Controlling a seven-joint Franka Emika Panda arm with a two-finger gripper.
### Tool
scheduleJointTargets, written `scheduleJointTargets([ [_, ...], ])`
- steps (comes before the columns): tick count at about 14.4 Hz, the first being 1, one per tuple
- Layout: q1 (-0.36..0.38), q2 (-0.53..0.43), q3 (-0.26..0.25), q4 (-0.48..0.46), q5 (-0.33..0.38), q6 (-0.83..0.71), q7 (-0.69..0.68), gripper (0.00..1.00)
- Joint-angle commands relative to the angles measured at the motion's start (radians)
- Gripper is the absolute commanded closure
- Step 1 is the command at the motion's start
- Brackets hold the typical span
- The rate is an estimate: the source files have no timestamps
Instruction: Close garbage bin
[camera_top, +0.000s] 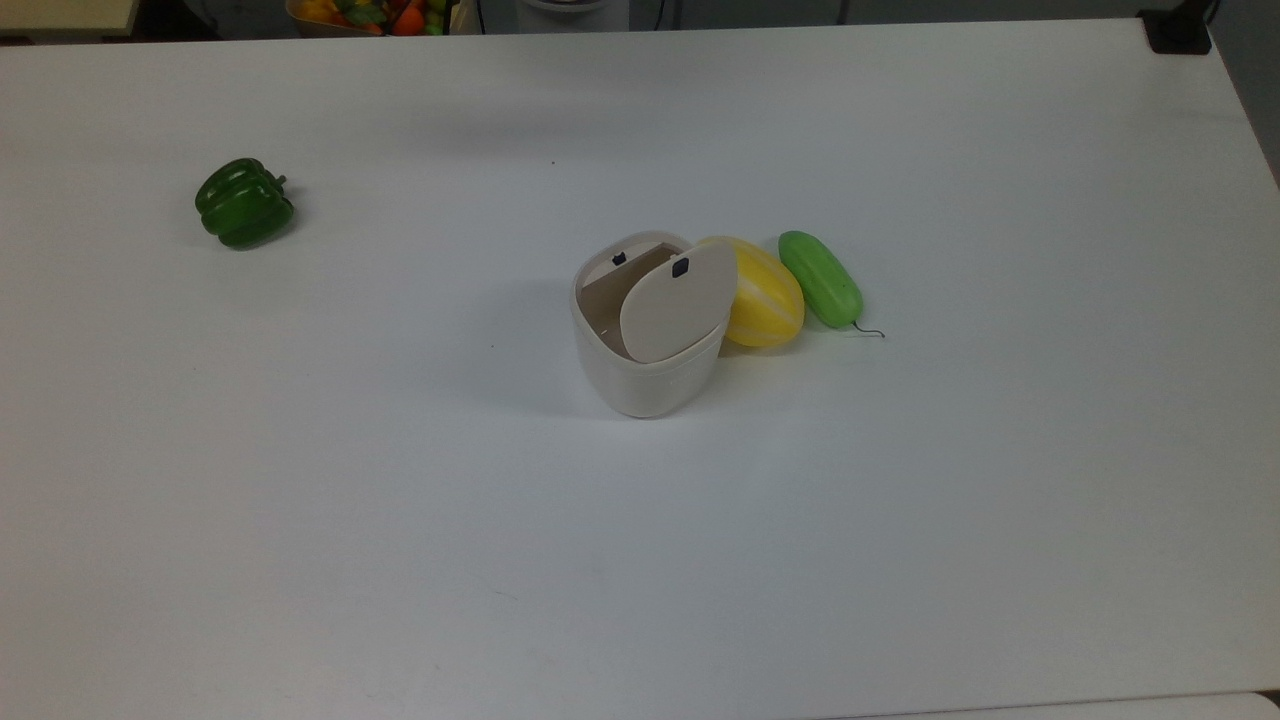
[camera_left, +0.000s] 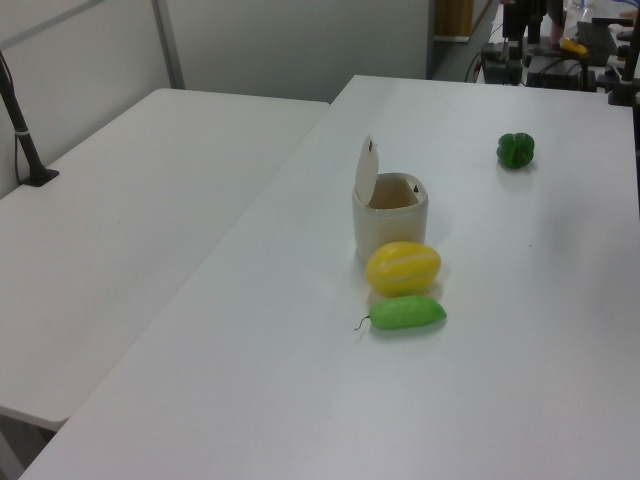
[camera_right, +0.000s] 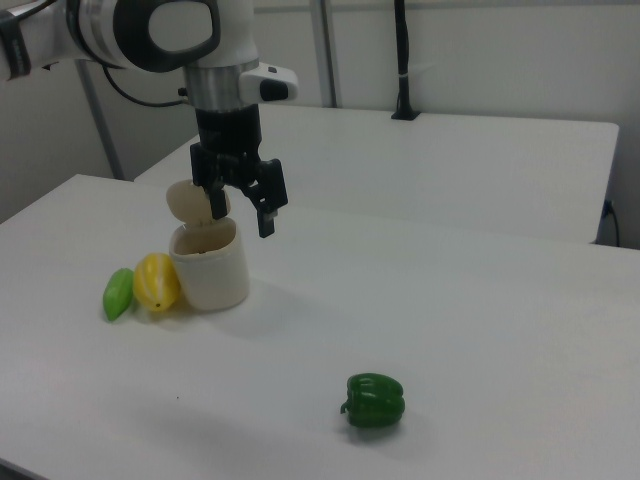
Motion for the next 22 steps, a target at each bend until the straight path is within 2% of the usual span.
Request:
scheduleJointTargets([
  [1,0.016,-0.031,-0.013,-0.023,-0.019,-0.022,0.014,0.0],
  [8,0.018,-0.018,-0.01,-0.023,0.003,-0.007,0.006,0.0],
  [13,0.018,0.005,-0.011,-0.023,0.079,-0.003,-0.003,0.0],
  [17,0.025,0.024,-0.011,-0.025,0.081,0.123,0.015,0.0],
  [20,0.028,0.024,-0.01,-0.023,0.084,0.123,0.017,0.0],
  [22,0.034,0.021,-0.01,-0.023,0.112,0.12,0.019,0.0],
])
